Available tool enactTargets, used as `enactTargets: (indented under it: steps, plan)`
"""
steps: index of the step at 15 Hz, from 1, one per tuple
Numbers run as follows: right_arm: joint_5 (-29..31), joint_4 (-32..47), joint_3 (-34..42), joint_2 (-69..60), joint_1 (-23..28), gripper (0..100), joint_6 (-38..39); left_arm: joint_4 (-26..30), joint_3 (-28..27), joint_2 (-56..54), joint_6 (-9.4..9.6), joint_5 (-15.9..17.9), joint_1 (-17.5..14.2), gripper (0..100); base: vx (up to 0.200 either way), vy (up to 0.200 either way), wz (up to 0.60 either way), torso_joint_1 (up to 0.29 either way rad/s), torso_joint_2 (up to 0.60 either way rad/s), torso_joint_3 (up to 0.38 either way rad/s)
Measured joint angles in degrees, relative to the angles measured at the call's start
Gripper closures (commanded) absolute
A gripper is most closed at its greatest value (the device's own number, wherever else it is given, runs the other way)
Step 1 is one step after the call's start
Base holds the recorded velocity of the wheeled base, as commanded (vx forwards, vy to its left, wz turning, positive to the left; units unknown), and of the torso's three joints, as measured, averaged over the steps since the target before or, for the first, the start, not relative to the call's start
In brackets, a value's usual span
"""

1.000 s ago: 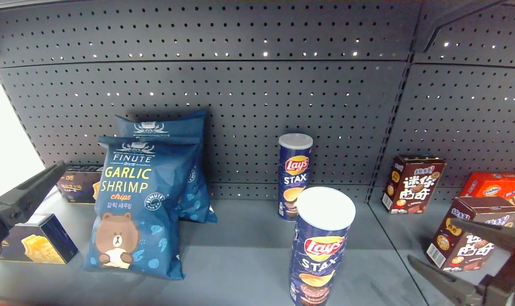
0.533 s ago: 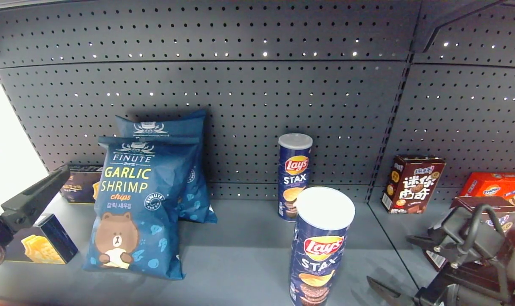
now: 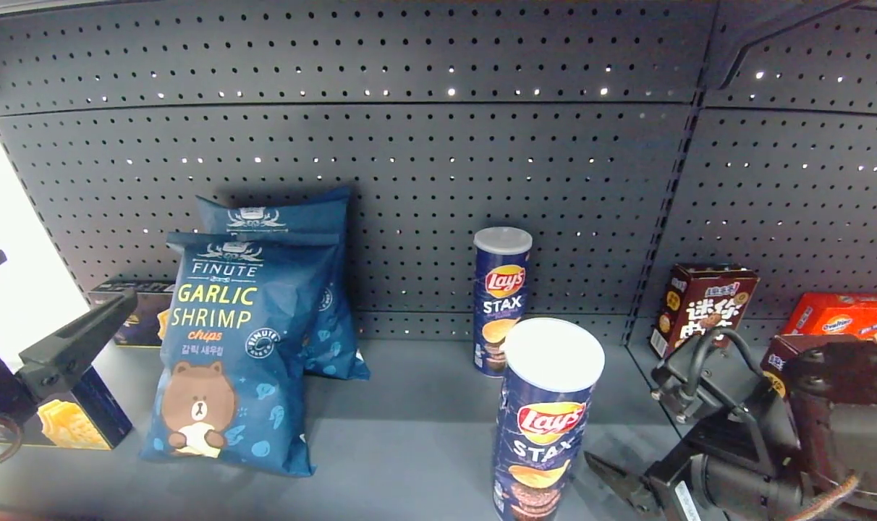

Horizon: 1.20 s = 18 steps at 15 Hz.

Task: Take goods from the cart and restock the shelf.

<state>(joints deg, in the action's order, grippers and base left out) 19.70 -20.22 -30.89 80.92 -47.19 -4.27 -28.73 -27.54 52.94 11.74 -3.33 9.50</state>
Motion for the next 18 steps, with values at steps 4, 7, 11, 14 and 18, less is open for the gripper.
enactTargets:
  steps: [4, 7, 11, 14, 18]
  plan:
    - [0.5, 0.0, -2.0, 2.8, -0.2, 0, 0.0, 0.0, 0.1, 0.2, -0.04, 0.0, 0.0, 0, 0.0, 0.0, 0.0, 0.0, 0.0, 0.0]
    - [0.5, 0.0, -2.3, 3.5, -0.3, 0, -0.1, 0.0, 0.3, 0.3, -0.06, 0.0, 0.0, 0, 0.0, 0.0, 0.0, 0.0, 0.0, 0.0]
    - [0.3, -0.1, -2.3, 4.4, -0.4, 0, -1.7, 0.0, 0.6, 0.3, -0.06, 0.1, 0.0, 0, 0.0, 0.0, 0.0, 0.0, 0.0, 0.0]
    - [0.3, -1.0, -2.3, 5.0, -0.3, 0, -1.9, 0.0, 0.8, 0.3, -0.06, 0.1, 0.0, 0, 0.0, 0.0, 0.0, 0.0, 0.0, 0.0]
    - [0.4, -1.3, -1.9, 5.4, -0.3, 0, -1.9, 0.0, 1.3, 0.2, -0.06, 0.1, 0.0, 0, 0.0, 0.0, 0.0, 0.0, 0.0, 0.0]
